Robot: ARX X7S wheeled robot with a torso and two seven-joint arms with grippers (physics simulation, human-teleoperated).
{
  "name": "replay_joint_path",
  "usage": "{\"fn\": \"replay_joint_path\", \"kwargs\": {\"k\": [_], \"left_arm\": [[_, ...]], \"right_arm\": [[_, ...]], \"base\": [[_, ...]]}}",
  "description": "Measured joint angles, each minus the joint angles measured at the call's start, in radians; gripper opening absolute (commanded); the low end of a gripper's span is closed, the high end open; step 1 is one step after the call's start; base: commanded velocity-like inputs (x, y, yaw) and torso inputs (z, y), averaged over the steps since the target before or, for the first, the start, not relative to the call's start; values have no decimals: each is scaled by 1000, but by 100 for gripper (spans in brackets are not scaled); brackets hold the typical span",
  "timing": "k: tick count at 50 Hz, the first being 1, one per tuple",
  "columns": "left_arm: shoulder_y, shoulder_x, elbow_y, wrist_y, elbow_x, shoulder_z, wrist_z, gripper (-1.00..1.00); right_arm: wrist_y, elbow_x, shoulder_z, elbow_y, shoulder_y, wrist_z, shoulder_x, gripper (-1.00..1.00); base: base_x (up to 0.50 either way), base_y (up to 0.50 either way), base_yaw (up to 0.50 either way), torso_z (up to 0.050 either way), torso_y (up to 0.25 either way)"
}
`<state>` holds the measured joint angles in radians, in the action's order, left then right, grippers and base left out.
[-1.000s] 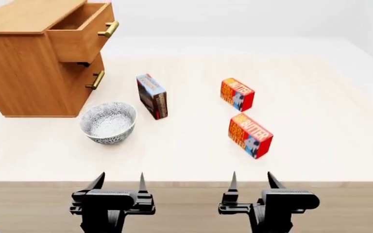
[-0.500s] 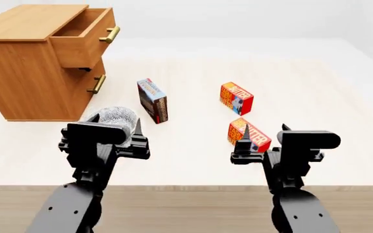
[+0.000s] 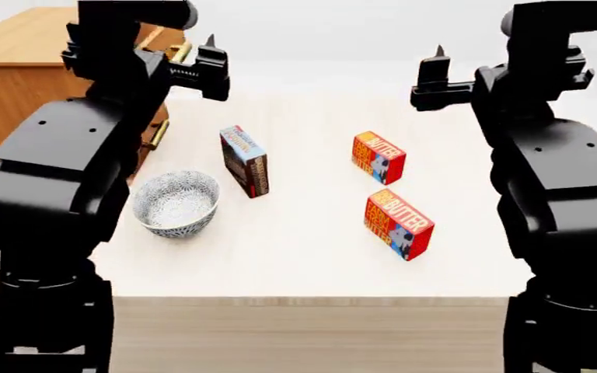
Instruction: Put the butter at the front in the top drawer of the cabinet and close it.
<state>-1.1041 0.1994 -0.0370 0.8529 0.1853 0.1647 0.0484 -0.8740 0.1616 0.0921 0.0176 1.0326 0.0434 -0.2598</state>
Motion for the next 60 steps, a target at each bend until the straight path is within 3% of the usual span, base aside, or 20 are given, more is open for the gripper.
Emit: {"fn": "replay_joint_path", "kwargs": {"k": [15, 24, 35, 43, 60], "left_arm": [[-305, -36, -340, -47, -31, 61, 31, 100], [-415, -61, -488, -86, -43, 85, 35, 100], [-466, -63, -528, -78, -46, 102, 40, 100], [-477, -58, -537, -74, -47, 111, 43, 100], [-493, -55, -544, -75, -39, 119, 41, 100]], "right_arm": [[18, -29, 62, -332, 328, -48, -9, 100], [92, -56, 103, -555, 477, -72, 8, 100], [137, -60, 126, -679, 544, -87, 29, 100], [134, -53, 127, -692, 554, -89, 35, 100], [123, -46, 134, -700, 558, -93, 39, 100]], "base": [[0, 0, 0, 50, 0], [0, 138, 0, 4, 0], [0, 500, 0, 0, 0], [1, 20, 0, 0, 0], [359, 0, 0, 0, 0]]}}
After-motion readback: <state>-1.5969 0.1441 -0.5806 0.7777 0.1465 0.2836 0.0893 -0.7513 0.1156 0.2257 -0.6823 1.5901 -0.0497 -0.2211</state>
